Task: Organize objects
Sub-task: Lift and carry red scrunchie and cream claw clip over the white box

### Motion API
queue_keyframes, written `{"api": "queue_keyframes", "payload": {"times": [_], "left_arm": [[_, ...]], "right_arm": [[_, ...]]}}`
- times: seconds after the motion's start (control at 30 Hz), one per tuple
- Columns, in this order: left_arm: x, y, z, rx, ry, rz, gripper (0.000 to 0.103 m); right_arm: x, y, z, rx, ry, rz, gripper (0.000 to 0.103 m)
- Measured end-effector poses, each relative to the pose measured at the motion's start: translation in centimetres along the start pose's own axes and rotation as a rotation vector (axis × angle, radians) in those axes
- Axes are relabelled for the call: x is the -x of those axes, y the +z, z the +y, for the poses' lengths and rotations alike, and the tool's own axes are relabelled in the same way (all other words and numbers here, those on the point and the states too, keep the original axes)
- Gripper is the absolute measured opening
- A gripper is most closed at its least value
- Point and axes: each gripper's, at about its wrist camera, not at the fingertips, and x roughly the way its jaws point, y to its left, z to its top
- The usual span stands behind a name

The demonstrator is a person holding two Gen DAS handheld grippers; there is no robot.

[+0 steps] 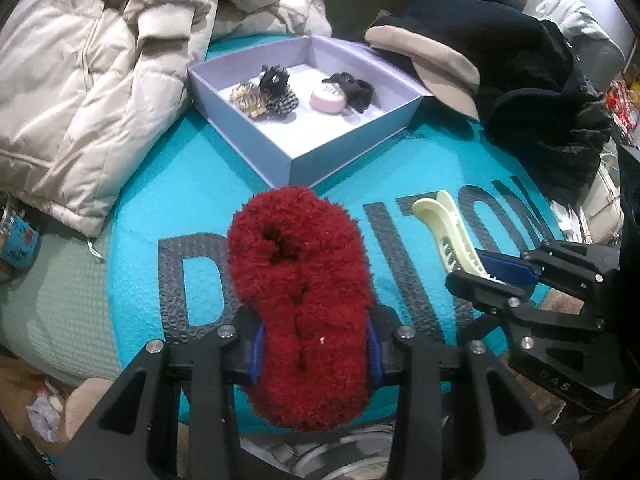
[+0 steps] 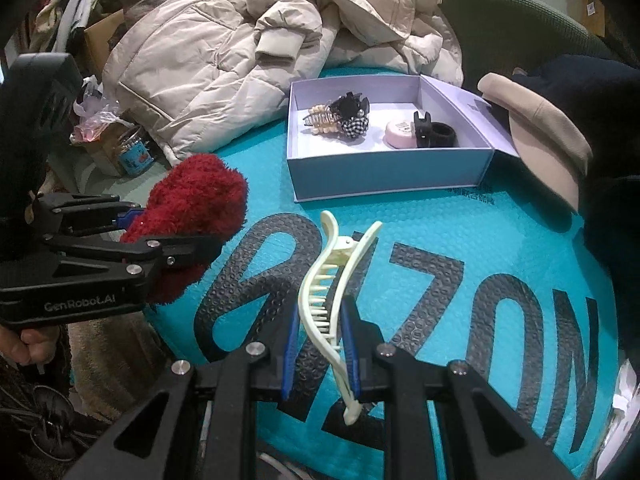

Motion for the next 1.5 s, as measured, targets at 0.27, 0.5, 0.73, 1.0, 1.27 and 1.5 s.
{"api": "queue_keyframes", "payload": {"times": [0.27, 0.5, 0.73, 1.0, 1.27, 1.5], "left_arm": [[1.8, 0.9, -1.2, -0.028, -0.015, -0.02, 0.037], [1.7, 2.0, -1.6, -0.042, -0.019, -0.015, 0.036], [0.5, 3.6, -1.6, -0.048, -0.027, -0.004, 0.037], [-1.1, 5.7, -1.3, -0.048, -0.035, -0.003, 0.037], [-2.5, 8.2, -1.0, -0.072, -0.021, -0.012, 0.037], [-3.8, 11.0, -0.7, -0.082, -0.008, -0.026, 0.037]], "right_arm": [[1.3, 0.7, 0.2, 0.032, -0.001, -0.023, 0.019], [1.9, 1.9, -0.1, 0.053, 0.003, -0.039, 0.019], [0.9, 3.4, -1.0, 0.053, -0.001, -0.036, 0.019], [-0.5, 5.6, -2.1, 0.058, 0.0, -0.039, 0.019], [-1.9, 7.7, -3.4, 0.074, -0.004, -0.046, 0.019], [-3.2, 10.2, -4.4, 0.092, -0.002, -0.066, 0.019]]}}
